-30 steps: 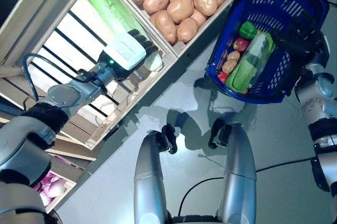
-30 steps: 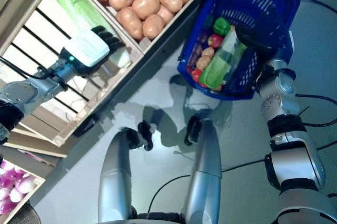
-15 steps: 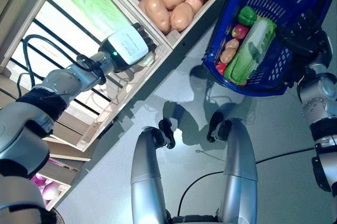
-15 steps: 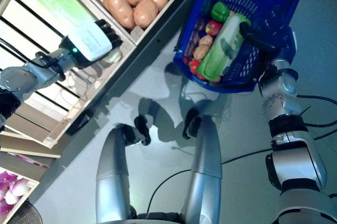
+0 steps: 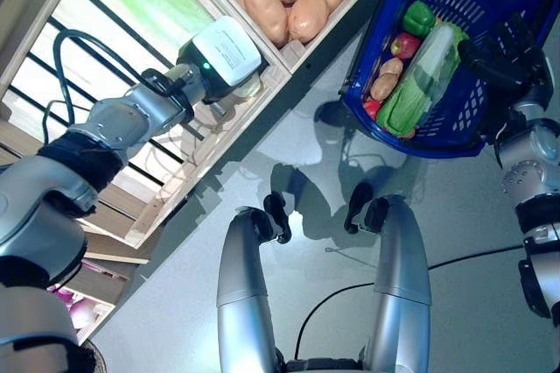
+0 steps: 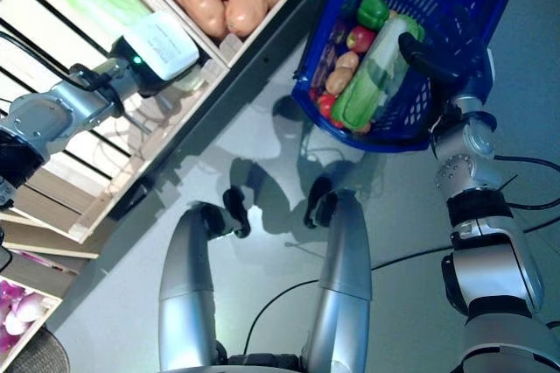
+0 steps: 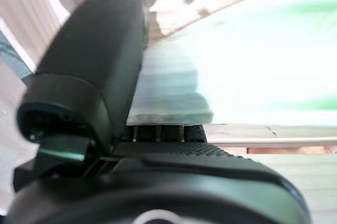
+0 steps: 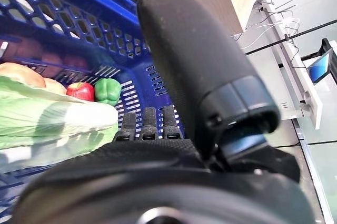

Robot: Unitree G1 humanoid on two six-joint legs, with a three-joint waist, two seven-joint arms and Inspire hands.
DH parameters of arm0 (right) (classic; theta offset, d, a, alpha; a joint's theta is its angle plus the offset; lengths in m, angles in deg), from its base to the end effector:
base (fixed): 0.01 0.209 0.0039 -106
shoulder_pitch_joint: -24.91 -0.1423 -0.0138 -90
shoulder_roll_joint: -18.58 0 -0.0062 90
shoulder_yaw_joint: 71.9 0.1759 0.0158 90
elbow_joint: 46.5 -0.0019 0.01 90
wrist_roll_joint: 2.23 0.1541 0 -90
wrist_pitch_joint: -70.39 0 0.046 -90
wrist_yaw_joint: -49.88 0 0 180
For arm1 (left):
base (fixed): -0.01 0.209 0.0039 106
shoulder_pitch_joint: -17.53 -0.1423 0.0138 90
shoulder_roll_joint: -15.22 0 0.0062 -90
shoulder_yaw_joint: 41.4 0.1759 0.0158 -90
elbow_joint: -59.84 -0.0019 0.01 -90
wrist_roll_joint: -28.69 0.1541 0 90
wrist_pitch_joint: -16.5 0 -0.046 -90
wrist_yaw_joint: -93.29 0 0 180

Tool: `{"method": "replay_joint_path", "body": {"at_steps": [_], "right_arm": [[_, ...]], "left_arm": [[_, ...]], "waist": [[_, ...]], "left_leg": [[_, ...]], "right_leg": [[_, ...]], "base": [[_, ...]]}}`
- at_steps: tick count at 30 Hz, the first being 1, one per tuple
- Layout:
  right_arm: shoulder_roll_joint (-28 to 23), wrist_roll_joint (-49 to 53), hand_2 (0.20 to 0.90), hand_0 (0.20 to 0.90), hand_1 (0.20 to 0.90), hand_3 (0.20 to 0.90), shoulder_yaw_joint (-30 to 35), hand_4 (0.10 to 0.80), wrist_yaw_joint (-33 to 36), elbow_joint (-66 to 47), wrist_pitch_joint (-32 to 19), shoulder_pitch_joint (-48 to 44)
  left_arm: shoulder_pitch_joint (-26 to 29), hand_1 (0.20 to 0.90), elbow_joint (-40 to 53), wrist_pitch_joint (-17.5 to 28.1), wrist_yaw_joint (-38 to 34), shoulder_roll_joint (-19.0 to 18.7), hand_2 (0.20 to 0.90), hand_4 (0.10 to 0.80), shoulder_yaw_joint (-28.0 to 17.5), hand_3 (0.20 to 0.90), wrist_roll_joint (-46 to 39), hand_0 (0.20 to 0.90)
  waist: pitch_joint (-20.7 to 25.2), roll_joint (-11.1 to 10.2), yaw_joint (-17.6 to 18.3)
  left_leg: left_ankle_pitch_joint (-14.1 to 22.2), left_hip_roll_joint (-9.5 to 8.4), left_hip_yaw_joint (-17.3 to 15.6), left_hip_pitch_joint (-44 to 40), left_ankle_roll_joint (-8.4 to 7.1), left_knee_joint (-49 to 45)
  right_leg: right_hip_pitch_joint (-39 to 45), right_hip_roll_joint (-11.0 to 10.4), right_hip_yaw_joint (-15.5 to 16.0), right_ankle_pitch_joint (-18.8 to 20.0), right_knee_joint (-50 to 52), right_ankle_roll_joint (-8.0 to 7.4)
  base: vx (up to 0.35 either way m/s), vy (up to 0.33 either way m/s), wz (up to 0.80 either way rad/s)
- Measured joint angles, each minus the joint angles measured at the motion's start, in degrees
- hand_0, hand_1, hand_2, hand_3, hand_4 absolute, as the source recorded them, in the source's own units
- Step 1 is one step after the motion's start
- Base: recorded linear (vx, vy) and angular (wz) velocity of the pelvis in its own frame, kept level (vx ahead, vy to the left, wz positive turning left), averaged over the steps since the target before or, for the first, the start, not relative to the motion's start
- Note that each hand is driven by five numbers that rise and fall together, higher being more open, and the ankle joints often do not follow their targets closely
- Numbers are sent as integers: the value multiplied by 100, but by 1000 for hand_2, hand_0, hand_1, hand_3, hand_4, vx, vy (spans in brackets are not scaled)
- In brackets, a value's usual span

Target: Put vegetables into the basket

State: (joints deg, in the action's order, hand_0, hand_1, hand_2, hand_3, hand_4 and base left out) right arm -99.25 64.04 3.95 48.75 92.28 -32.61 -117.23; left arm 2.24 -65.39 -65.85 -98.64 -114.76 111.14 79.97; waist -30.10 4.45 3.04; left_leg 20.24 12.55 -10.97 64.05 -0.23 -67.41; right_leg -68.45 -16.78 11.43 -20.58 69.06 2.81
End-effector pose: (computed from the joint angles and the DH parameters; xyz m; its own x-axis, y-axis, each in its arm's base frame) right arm 0.3378 -0.2919 0.2085 0.9165 -0.2439 0.3172 0.1159 0.9206 0.3730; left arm 0.3502 0.2123 0.2559 0.8914 -0.4396 0.1105 -0.3941 -0.6311 0.6681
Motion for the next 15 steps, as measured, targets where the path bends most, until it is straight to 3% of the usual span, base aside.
{"method": "replay_joint_path", "body": {"at_steps": [10, 15], "right_arm": [[-1, 8, 900, 900, 900, 900, 2, 800, -26, -49, -9, 83], [2, 8, 900, 900, 900, 900, 2, 800, -159, -243, -12, 277]], "left_arm": [[-241, 300, -757, 340, -142, -10, 300, 400, -1, 300, 92, 300], [-619, 300, -747, 541, -633, -58, 300, 400, -55, 300, -25, 300]], "waist": [[0, -2, 22], [4, -13, 2]], "left_leg": [[16, -8, -23, -533, 21, 49], [5, -21, -59, -1216, 23, 343]], "right_leg": [[537, -28, 17, -6, -46, 0], [1220, 43, 31, 30, -365, -117]], "base": [[0, 0, 0], [12, 4, -5]]}}
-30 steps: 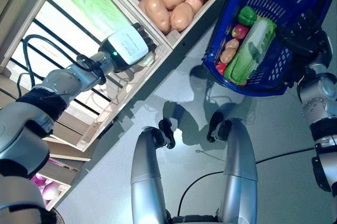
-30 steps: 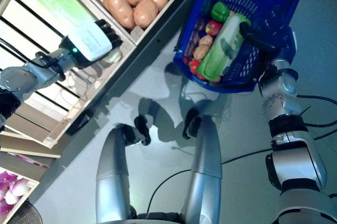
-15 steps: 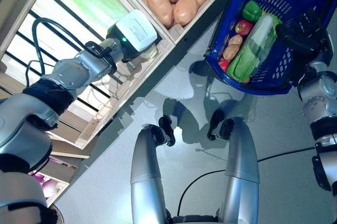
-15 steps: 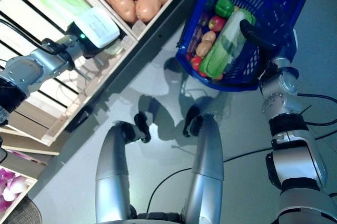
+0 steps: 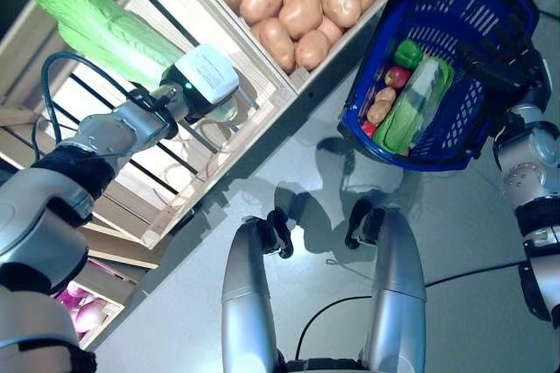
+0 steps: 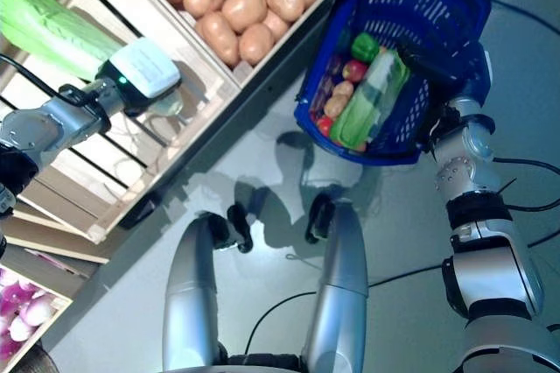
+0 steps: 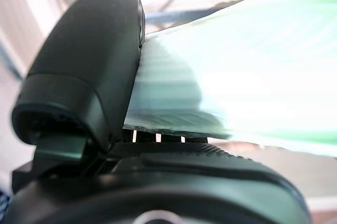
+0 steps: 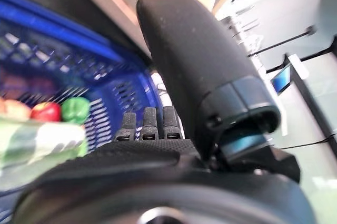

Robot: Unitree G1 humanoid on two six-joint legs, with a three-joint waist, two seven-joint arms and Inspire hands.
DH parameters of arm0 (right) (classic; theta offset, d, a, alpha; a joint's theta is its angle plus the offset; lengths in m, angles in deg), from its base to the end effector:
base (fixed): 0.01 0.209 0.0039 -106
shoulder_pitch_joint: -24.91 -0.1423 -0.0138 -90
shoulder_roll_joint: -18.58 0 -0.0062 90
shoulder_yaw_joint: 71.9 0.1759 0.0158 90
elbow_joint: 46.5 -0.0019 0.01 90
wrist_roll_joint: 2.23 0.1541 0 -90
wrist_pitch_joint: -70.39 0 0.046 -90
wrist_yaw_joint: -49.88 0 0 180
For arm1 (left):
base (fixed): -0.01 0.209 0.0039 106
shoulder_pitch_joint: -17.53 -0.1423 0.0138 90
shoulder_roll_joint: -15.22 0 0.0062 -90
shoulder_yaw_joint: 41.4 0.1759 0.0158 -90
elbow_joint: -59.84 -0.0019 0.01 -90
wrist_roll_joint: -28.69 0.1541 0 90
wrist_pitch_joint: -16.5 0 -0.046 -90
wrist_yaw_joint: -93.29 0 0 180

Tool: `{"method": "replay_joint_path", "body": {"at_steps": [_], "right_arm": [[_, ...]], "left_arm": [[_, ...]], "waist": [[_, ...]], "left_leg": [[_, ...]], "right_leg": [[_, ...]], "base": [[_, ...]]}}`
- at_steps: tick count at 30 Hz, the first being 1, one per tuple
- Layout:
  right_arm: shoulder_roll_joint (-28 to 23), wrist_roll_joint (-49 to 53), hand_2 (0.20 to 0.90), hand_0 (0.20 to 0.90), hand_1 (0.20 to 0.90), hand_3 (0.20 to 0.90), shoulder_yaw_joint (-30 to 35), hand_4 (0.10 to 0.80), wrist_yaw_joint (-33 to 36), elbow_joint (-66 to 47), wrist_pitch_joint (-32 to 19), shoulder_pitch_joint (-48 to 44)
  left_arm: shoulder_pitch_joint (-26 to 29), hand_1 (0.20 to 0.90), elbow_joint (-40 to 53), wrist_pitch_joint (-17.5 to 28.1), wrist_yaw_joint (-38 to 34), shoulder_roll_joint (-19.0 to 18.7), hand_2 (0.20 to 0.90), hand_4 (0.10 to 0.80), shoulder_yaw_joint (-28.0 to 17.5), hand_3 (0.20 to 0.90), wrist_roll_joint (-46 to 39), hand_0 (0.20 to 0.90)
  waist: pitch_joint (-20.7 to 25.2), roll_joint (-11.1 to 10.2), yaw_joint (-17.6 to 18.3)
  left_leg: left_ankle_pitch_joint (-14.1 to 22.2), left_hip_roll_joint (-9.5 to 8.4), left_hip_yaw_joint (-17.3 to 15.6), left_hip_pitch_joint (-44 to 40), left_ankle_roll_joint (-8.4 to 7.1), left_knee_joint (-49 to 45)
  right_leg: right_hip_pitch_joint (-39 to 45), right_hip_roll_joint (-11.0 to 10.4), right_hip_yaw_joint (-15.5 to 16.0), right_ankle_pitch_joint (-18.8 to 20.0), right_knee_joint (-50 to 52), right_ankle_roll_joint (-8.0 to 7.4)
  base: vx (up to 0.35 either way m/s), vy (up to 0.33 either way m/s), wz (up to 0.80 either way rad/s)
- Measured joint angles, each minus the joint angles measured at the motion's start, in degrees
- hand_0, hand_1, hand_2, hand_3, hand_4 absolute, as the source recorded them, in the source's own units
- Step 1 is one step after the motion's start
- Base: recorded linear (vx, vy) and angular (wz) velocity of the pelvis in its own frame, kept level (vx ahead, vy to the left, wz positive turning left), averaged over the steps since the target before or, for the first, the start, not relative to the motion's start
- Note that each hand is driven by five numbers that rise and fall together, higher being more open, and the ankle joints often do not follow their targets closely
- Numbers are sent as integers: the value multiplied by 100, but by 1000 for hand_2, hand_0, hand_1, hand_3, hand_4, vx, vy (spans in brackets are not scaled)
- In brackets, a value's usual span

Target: Put vegetables into the basket

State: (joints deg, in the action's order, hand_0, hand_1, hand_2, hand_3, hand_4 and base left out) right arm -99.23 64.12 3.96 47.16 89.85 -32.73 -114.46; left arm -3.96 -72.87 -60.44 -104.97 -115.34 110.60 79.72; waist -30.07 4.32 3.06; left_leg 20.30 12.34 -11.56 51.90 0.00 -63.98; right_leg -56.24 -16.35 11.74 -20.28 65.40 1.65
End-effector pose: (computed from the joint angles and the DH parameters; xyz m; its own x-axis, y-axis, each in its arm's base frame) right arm 0.3344 -0.2905 0.1991 0.9274 -0.2016 0.3151 0.0813 0.9308 0.3564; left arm 0.3470 0.2487 0.2175 0.9094 -0.4148 0.0300 -0.3072 -0.6214 0.7208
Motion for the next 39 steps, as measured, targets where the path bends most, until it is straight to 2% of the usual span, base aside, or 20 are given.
{"method": "replay_joint_path", "body": {"at_steps": [2, 6, 8, 9, 12, 14, 16, 17, 19, 23, 26, 29, 32, 39], "right_arm": [[2, -4, 900, 900, 900, 900, 0, 800, -35, -212, -1, 158], [28, -26, 900, 900, 900, 900, 1, 800, -63, -447, 1, 580], [81, -73, 900, 900, 900, 900, 30, 800, -63, -649, 2, 958], [155, -103, 900, 900, 900, 900, 67, 800, -64, -838, 7, 1163], [532, -356, 900, 900, 900, 900, 292, 800, -67, -1090, 9, 1437], [756, -541, 900, 900, 900, 900, 300, 800, -80, -1172, 27, 1538], [1149, -770, 900, 900, 900, 900, 455, 800, -238, -1424, 54, 1827], [1271, -828, 900, 900, 900, 900, 453, 800, -358, -1562, 94, 1974], [1374, -1263, 900, 900, 900, 900, 448, 800, -703, -1874, 254, 2274], [1530, -1690, 900, 900, 900, 900, 433, 800, -1355, -2036, 511, 2469], [1562, -1780, 900, 900, 900, 900, 432, 800, -1755, -2301, 842, 2487], [1653, -1876, 900, 900, 900, 900, 410, 800, -2010, -2427, 1150, 2572], [1780, -1872, 900, 900, 900, 900, 371, 800, -2093, -2438, 1497, 2757], [2019, -1858, 900, 900, 900, 900, 195, 800, -2111, -2897, 1731, 3131]], "left_arm": [[-259, 300, 36, 57, -185, -30, 300, 400, -126, 300, -283, 300], [-1001, 300, 168, 348, -505, -26, 300, 400, -760, 300, -1063, 300], [-1498, 300, 341, 655, -629, -31, 300, 400, -1263, 300, -1592, 300], [-1791, 300, 482, 825, -638, -27, 300, 400, -1657, 300, -1870, 300], [-2344, 300, 957, 1063, -471, 43, 300, 400, -2462, 300, -2739, 300], [-2617, 300, 1120, 1132, -215, 194, 300, 400, -2903, 300, -3252, 300], [-3063, 300, 1279, 1105, 224, 672, 300, 400, -3646, 300, -3981, 300], [-3213, 300, 1412, 1101, 354, 733, 300, 400, -3744, 300, -4262, 300], [-3615, 300, 1825, 964, 751, 1168, 300, 400, -4230, 300, -4666, 300], [-3993, 300, 2304, 638, 1588, 1705, 300, 400, -4453, 300, -5696, 300], [-4106, 300, 2491, 215, 2176, 2118, 300, 400, -4566, 300, -6791, 300], [-4375, 300, 2751, 67, 2526, 2475, 300, 400, -4642, 300, -7569, 300], [-4511, 300, 2916, -60, 2610, 2890, 300, 400, -4644, 300, -8094, 300], [-4587, 300, 2992, -239, 2534, 3297, 300, 400, -4676, 300, -9015, 300]], "waist": [[-1, -7, 22], [-2, -28, 57], [7, -69, 50], [15, -127, 47], [37, -212, 60], [74, -282, 12], [118, -328, -14], [208, -397, -49], [238, -433, -136], [647, -548, -265], [837, -557, -256], [1139, -514, -230], [1513, -449, -206], [1944, -360, -100]], "left_leg": [[-7, -3, -32, -288, 2, 137], [-46, -27, -90, -996, -55, 555], [-88, -60, -121, -1530, -85, 932], [-137, -103, -141, -1818, -114, 1171], [-253, -159, -124, -2328, -190, 1615], [-302, -181, -145, -2638, -253, 1871], [-402, -194, -163, -3130, -299, 2304], [-433, -231, -171, -3268, -327, 2472], [-570, -239, -213, -3775, -375, 2959], [-792, -258, -301, -4398, -444, 3754], [-1134, -355, -307, -5115, -472, 4736], [-1382, -401, -306, -5621, -482, 5468], [-1477, -404, -305, -6030, -494, 5983], [-1597, -536, -323, -6464, -405, 6549]], "right_leg": [[277, 30, 6, 30, -134, -3], [983, 54, 107, 50, -510, -39], [1505, 90, 167, 58, -830, -68], [1770, 101, 190, 67, -1003, -89], [2302, 136, 319, 92, -1365, -131], [2574, 174, 342, 99, -1550, -144], [3075, 241, 458, 137, -1934, -183], [3188, 254, 480, 135, -2034, -186], [3693, 369, 575, 233, -2480, -229], [4262, 565, 674, 409, -3177, -261], [4899, 720, 792, 658, -3979, -335], [5322, 873, 808, 875, -4598, -414], [5776, 1051, 810, 1119, -5283, -517], [6503, 1215, 806, 1728, -6610, -689]], "base": [[46, -11, -7], [80, -10, -3], [86, -17, 0], [94, -37, 0], [95, -42, 7], [115, -34, -4], [148, -39, 1], [142, -38, -1], [135, -34, -1], [122, -25, -3], [86, -5, 0], [57, -7, -5], [59, -16, -6], [18, -26, -2]]}}
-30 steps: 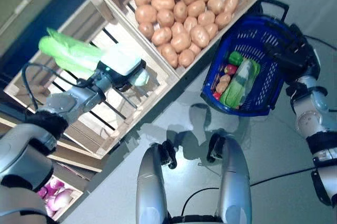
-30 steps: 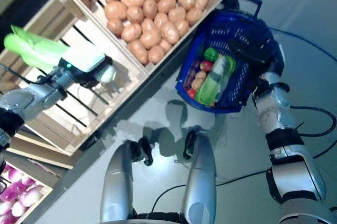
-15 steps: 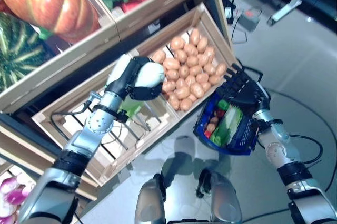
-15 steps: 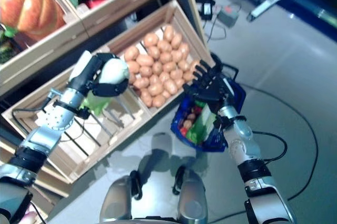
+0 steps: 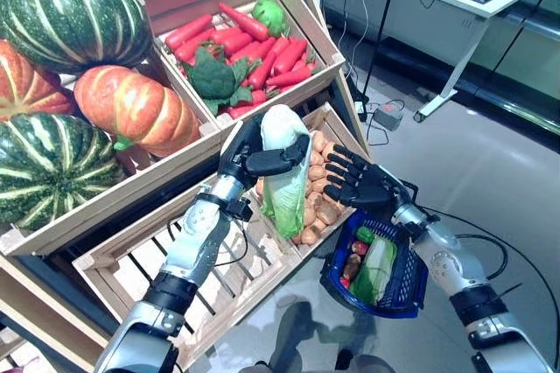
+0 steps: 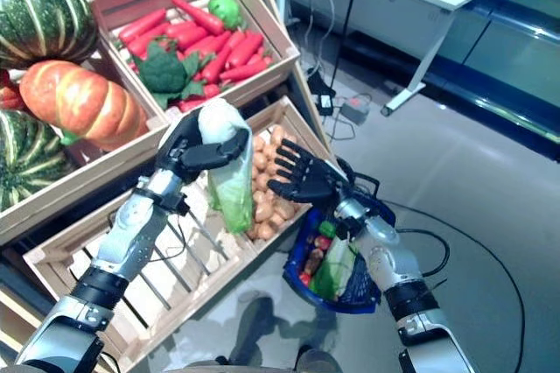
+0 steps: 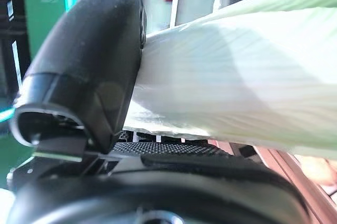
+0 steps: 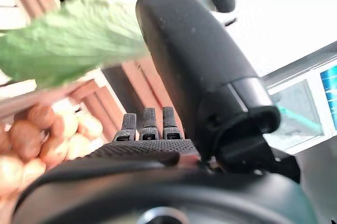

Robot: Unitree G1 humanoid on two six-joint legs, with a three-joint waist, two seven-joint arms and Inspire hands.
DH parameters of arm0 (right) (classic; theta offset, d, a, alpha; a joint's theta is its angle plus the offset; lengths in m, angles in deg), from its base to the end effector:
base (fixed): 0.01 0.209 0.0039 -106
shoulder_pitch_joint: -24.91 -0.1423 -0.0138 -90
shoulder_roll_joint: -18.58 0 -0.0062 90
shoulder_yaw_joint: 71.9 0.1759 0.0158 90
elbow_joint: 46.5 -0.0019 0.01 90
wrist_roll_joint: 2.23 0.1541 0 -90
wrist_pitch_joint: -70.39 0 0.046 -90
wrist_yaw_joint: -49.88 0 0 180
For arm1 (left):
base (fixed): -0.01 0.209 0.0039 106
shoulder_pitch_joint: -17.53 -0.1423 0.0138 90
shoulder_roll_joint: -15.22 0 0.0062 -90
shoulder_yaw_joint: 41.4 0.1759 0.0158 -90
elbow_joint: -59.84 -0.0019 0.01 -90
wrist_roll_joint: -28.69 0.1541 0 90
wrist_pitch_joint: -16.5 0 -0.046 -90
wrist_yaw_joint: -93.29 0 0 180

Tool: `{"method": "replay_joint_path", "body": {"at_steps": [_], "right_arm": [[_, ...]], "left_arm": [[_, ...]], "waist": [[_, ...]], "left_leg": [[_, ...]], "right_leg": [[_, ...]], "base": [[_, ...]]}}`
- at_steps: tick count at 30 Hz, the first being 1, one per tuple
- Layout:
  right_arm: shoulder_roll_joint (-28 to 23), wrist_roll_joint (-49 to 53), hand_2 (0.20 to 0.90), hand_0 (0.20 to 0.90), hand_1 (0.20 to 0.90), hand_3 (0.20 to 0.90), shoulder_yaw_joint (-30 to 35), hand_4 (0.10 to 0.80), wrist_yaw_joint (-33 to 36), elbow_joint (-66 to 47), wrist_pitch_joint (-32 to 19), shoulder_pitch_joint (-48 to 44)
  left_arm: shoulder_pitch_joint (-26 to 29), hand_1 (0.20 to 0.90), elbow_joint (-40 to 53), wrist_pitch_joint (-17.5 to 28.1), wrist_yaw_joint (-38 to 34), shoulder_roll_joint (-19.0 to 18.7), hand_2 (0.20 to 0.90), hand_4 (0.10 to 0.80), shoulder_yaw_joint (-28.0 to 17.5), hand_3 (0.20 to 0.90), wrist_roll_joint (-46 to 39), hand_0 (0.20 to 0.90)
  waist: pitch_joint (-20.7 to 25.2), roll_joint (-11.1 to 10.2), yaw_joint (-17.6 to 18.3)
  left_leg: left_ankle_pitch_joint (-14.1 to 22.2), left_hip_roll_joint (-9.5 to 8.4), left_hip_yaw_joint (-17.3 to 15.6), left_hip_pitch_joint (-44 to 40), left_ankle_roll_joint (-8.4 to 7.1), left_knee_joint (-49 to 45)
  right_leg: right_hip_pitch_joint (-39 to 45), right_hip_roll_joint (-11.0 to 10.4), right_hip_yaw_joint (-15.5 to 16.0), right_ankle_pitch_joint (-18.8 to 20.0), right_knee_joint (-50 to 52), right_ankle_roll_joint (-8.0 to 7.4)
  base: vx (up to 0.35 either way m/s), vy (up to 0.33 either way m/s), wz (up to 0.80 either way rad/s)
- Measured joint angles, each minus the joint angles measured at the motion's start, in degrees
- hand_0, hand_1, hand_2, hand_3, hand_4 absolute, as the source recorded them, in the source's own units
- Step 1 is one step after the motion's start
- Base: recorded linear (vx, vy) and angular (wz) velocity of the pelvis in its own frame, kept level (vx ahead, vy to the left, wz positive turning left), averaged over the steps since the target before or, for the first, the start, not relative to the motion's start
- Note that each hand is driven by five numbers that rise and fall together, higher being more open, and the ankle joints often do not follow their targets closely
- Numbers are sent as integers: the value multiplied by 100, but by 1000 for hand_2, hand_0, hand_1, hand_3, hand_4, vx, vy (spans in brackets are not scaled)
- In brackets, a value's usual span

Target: Put vegetables into the basket

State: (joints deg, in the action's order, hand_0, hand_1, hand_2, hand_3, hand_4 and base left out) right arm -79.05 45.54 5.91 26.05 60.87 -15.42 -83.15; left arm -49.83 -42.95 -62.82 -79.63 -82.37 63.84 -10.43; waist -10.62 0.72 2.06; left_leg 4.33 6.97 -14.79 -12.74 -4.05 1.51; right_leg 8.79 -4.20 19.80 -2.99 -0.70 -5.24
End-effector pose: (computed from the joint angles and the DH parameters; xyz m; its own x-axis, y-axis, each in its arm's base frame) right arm 0.2743 -0.1850 0.0651 0.8454 0.5334 0.0270 -0.5022 0.7767 0.3802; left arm 0.2848 0.1648 0.1069 0.9079 -0.3262 0.2633 0.3736 0.9145 -0.1553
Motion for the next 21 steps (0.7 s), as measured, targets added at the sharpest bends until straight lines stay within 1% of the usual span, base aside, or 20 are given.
{"method": "replay_joint_path", "body": {"at_steps": [3, 6, 10, 13, 21], "right_arm": [[177, 16, 900, 900, 900, 900, -4, 800, -11, -255, 52, 4], [257, 48, 900, 900, 900, 900, -4, 800, -22, -436, 102, 3], [322, 236, 900, 900, 900, 900, -1, 800, -44, -463, 303, 45], [382, 238, 900, 900, 900, 900, -4, 800, -186, -464, 457, 70], [382, 221, 900, 900, 900, 900, -7, 800, -226, -471, 500, 70]], "left_arm": [[-72, 300, 7, -57, -11, 137, 300, 400, -2, 300, -176, 300], [-72, 300, 7, -93, -18, 275, 300, 400, -2, 300, -227, 300], [-112, 300, 19, -104, 12, 312, 300, 400, -2, 300, -230, 300], [-165, 300, 71, -191, 107, 335, 300, 400, -2, 300, -492, 300], [-243, 300, 70, -292, 265, 454, 300, 400, -17, 300, -893, 300]], "waist": [[14, -20, 1], [26, -33, 2], [88, -56, 13], [114, -55, 7], [122, -55, 8]], "left_leg": [[0, -64, -6, -69, 0, 34], [-45, -80, 1, -121, 40, 169], [-87, -101, -4, -163, 61, 260], [-91, -109, -4, -179, 66, 269], [-101, -110, -33, -253, 67, 285]], "right_leg": [[242, 14, -8, 230, -436, -41], [239, 14, -6, 236, -435, -50], [239, 14, -15, 245, -435, -64], [246, 12, -20, 251, -435, -72], [299, 14, -45, 255, -435, -73]], "base": [[-21, -33, -3], [-11, -20, 1], [-10, -33, 0], [-7, -10, 0], [-1, 3, -1]]}}
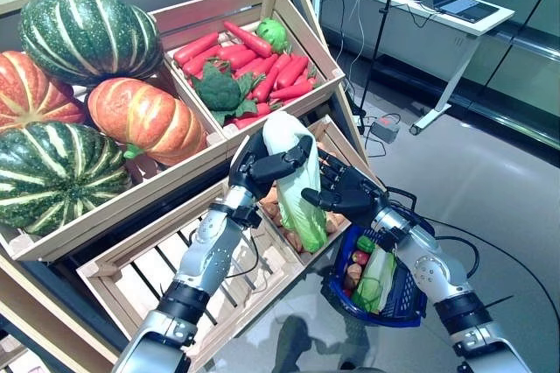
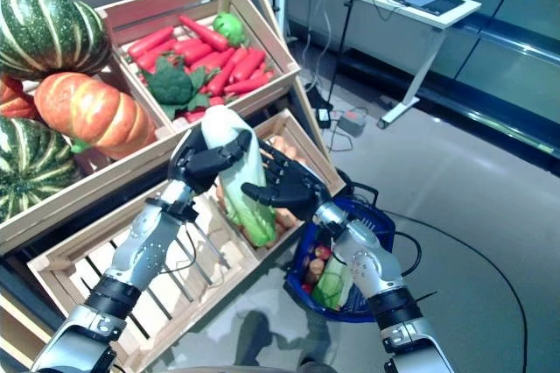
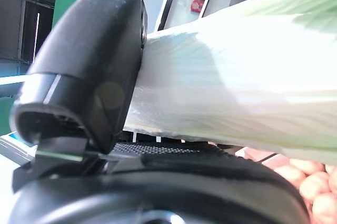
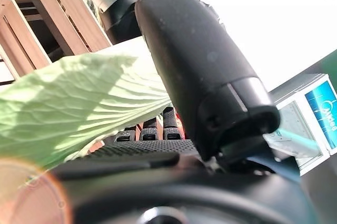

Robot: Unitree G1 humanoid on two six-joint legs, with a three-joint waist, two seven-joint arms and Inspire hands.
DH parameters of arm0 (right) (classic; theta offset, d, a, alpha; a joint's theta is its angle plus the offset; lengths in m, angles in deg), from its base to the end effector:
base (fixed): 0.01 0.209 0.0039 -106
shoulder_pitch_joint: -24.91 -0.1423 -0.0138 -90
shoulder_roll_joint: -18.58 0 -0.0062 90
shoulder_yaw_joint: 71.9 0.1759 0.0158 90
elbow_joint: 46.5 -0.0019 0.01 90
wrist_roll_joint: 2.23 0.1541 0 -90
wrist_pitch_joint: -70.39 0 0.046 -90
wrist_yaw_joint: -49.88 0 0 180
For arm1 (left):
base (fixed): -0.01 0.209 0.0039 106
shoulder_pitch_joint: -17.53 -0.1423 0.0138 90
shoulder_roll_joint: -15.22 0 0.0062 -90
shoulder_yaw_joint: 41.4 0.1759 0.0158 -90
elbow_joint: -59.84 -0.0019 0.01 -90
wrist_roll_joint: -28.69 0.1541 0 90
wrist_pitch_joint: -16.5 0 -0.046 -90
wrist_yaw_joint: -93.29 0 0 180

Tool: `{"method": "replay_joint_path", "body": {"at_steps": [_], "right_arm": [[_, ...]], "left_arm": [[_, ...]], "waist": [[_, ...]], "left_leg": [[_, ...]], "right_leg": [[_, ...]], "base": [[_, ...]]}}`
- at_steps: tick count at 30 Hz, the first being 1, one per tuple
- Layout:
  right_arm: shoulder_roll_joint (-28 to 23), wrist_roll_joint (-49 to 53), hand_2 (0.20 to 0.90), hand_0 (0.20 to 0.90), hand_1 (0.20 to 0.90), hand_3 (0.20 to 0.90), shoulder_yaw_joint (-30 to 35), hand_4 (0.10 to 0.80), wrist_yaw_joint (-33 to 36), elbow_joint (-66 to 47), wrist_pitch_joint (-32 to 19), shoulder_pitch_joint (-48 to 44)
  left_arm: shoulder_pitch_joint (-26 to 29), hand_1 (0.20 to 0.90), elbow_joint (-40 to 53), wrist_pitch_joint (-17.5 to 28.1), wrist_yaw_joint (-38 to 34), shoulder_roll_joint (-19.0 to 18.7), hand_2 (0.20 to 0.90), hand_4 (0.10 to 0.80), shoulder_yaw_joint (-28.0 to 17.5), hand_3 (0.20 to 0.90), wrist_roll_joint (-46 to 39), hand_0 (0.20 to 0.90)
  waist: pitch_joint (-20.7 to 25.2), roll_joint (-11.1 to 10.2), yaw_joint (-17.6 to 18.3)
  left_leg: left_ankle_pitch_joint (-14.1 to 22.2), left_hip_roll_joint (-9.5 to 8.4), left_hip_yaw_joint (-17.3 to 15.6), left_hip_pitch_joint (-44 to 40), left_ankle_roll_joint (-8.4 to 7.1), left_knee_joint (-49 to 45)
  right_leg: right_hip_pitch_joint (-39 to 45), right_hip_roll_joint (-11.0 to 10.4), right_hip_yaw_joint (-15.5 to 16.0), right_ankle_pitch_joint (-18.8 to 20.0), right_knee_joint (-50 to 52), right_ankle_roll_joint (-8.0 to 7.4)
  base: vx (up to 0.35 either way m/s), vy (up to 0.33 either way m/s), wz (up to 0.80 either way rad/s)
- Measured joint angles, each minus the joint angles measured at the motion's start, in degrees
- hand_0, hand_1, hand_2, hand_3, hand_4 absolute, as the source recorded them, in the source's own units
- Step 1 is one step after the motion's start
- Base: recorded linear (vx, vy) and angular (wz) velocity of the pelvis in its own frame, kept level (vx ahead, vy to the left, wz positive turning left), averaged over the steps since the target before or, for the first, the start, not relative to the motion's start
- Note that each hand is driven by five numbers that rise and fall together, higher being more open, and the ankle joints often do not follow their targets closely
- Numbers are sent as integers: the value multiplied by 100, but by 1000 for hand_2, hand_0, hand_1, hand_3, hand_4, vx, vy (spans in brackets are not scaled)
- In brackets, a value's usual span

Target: Put vegetables into the basket

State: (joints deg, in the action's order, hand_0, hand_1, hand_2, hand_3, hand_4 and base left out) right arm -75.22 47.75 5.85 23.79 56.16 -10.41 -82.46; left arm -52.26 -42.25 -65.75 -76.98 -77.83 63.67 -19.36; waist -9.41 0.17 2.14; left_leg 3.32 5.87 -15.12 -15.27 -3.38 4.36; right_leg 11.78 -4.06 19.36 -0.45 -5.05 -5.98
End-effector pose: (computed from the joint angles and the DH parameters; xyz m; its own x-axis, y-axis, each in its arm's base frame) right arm 0.2711 -0.1611 0.0696 0.7754 0.6266 0.0790 -0.5837 0.6633 0.4682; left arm 0.2783 0.1502 0.0920 0.9058 -0.3522 0.2356 0.4195 0.8241 -0.3806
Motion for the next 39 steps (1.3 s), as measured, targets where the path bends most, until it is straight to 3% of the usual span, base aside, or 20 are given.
{"method": "replay_joint_path", "body": {"at_steps": [8, 22, 23, 24, 25, 35, 37, 39], "right_arm": [[-294, -15, 900, 900, 900, 900, -232, 800, -52, 3, 329, -1], [-204, -9, 900, 900, 900, 900, -289, 800, -280, 319, 1090, -30], [-204, -5, 860, 860, 860, 860, -319, 773, -280, 361, 1106, -38], [-202, -1, 735, 735, 735, 735, -390, 690, -281, 422, 1114, -57], [-200, 0, 300, 300, 300, 300, -413, 400, -281, 447, 1117, -59], [-242, -11, 300, 300, 300, 300, -591, 400, -289, 572, 888, -61], [-241, -11, 300, 300, 300, 300, -590, 400, -288, 572, 850, -62], [-241, -11, 300, 300, 300, 300, -590, 400, -284, 580, 832, -62]], "left_arm": [[-152, 300, 0, -126, 252, 53, 300, 400, 25, 300, -69, 300], [-264, 300, 0, -329, 254, 46, 300, 400, 258, 300, -238, 300], [-279, 300, 0, -340, 254, 46, 300, 400, 263, 300, -238, 300], [-291, 300, 0, -349, 255, 46, 300, 400, 270, 300, -238, 300], [-292, 300, 0, -354, 260, 46, 300, 400, 282, 300, -238, 300], [-297, 314, 19, -386, 186, 42, 314, 409, 335, 314, -571, 314], [-298, 900, 21, -387, 169, 46, 900, 800, 335, 900, -619, 900], [-298, 900, 21, -410, 166, 47, 900, 800, 327, 900, -631, 900]], "waist": [[25, -4, 9], [242, -179, -17], [256, -175, -16], [271, -171, -17], [280, -168, -17], [348, -147, -43], [351, -143, -43], [352, -141, -44]], "left_leg": [[0, 1, -31, -38, 0, 6], [-1, -6, -6, -82, 0, 6], [-1, -6, -4, -82, 2, 6], [-5, -5, 0, -82, 1, 5], [-8, -5, 6, -80, 1, 5], [-16, -7, 34, -74, 4, 5], [-16, -6, 34, -74, 4, 5], [-16, -7, 36, -73, 4, 6]], "right_leg": [[26, -3, -17, 4, 0, -1], [79, -3, -8, 4, 0, 0], [80, -3, -8, 4, 0, 0], [81, -1, -8, 4, 0, 0], [81, -1, -5, 4, 0, 0], [86, -4, 5, 4, 0, 0], [86, -4, 5, 4, 0, 0], [86, -4, 5, 4, 0, 0]], "base": [[-2, 3, -1], [0, 0, 0], [0, 0, 0], [0, 0, 0], [0, 0, 0], [0, 0, 0], [0, 0, 0], [0, 0, 0]]}}
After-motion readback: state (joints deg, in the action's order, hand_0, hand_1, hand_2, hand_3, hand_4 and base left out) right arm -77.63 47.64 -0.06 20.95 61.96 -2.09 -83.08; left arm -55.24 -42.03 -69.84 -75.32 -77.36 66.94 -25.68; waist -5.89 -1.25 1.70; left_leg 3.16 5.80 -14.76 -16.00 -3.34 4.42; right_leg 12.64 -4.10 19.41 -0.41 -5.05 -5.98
